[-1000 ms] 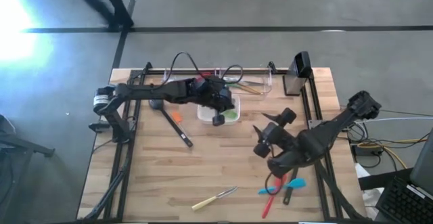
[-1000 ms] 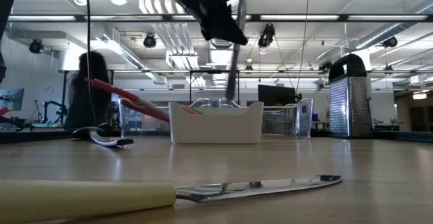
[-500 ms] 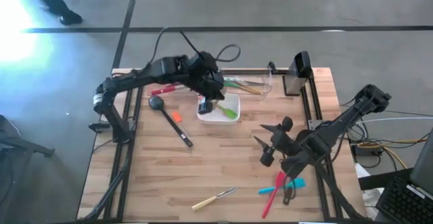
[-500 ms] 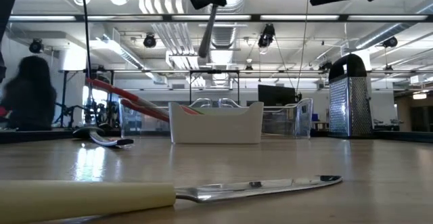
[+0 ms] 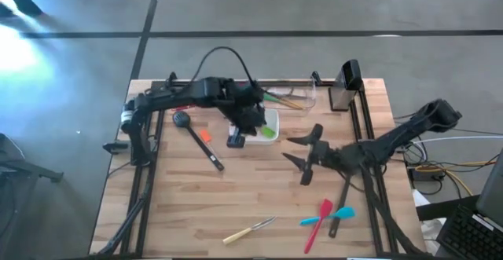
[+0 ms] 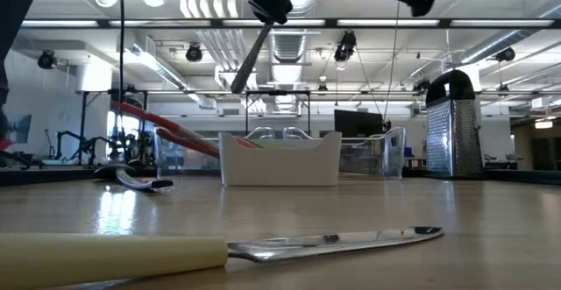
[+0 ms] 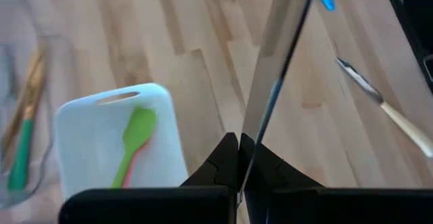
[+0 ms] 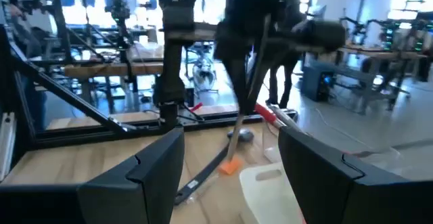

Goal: Pick & Place Kitchen Items
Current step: Put the silver table knife into the right transparent bin

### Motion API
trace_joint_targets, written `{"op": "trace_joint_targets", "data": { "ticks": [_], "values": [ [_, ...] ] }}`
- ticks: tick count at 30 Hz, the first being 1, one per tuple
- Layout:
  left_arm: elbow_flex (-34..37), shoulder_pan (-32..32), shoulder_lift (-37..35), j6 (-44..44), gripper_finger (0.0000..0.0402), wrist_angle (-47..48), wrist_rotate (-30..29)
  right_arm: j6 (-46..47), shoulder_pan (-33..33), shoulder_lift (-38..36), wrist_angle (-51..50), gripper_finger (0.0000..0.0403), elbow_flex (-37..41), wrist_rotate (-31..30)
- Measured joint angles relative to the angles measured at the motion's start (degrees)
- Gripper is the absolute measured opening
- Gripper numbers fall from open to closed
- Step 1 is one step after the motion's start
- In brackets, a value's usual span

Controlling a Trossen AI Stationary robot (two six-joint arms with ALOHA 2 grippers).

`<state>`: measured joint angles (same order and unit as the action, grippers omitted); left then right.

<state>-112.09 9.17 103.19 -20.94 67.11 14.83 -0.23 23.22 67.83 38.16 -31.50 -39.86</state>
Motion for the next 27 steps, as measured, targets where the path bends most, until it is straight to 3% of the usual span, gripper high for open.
{"op": "trace_joint_targets", "data": {
  "ticks": [5, 10, 17, 27],
  "values": [
    [0.0, -2.01, 1.83, -1.42, 0.0006, 0.72, -1.23, -0.3, -6.22, -0.44, -4.4, 0.0231, -3.13, 10.7],
    [-0.02, -2.32, 2.6, -1.97, 0.0006, 1.59, -4.65, 2.24, -11.09, -0.57, -22.35, 0.0231, -11.86, 20.14],
    [-0.1, -2.28, 4.32, -4.78, 0.0006, 1.9, -13.99, 1.33, -14.76, 0.66, -40.14, 0.023, -22.93, 24.88],
    [-7.26, -2.3, 9.32, -7.59, 0.0006, 2.01, -20.72, 4.12, -20.5, 1.05, -43.97, 0.0209, -24.08, 30.57]
  ]
}}
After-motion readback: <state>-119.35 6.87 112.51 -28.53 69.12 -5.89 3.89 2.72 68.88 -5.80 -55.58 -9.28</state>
